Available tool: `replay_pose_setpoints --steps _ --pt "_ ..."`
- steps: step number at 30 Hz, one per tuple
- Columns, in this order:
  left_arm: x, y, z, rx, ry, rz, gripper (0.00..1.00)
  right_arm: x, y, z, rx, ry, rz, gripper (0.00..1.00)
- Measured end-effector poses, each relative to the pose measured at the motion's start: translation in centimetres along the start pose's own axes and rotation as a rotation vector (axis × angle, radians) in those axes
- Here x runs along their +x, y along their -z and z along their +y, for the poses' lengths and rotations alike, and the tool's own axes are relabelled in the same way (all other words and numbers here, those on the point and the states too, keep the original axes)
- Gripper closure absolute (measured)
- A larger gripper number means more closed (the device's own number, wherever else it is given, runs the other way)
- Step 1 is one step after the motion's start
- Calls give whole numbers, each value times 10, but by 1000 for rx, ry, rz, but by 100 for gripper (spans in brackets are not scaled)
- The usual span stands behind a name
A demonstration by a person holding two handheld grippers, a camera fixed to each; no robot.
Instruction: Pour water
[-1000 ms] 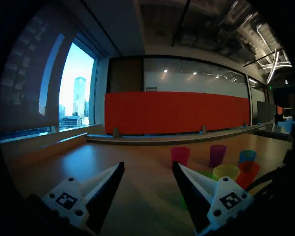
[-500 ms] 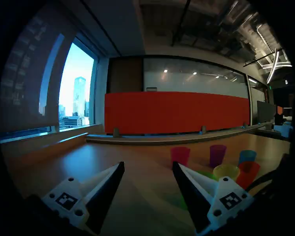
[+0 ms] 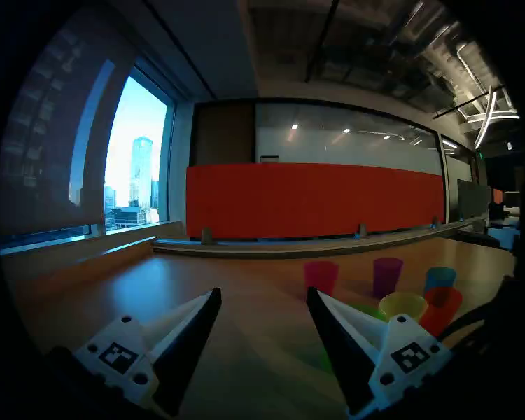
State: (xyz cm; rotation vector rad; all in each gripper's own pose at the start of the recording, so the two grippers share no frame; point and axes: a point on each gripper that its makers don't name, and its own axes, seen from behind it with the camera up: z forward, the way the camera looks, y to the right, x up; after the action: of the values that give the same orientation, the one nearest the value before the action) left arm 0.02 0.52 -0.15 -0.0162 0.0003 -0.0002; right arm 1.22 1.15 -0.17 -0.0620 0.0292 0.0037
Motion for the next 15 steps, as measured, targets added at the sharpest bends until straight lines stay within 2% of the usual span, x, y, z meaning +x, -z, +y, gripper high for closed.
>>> replay_pose_setpoints --steps 8,10,15 --pt "0 0 0 0 0 0 9 -8 1 2 0 -13 -12 0" --pt "0 0 0 0 0 0 3 -9 1 3 -1 -11 -16 0" --pt "0 0 1 0 0 0 1 -12 0 3 -2 0 -25 0"
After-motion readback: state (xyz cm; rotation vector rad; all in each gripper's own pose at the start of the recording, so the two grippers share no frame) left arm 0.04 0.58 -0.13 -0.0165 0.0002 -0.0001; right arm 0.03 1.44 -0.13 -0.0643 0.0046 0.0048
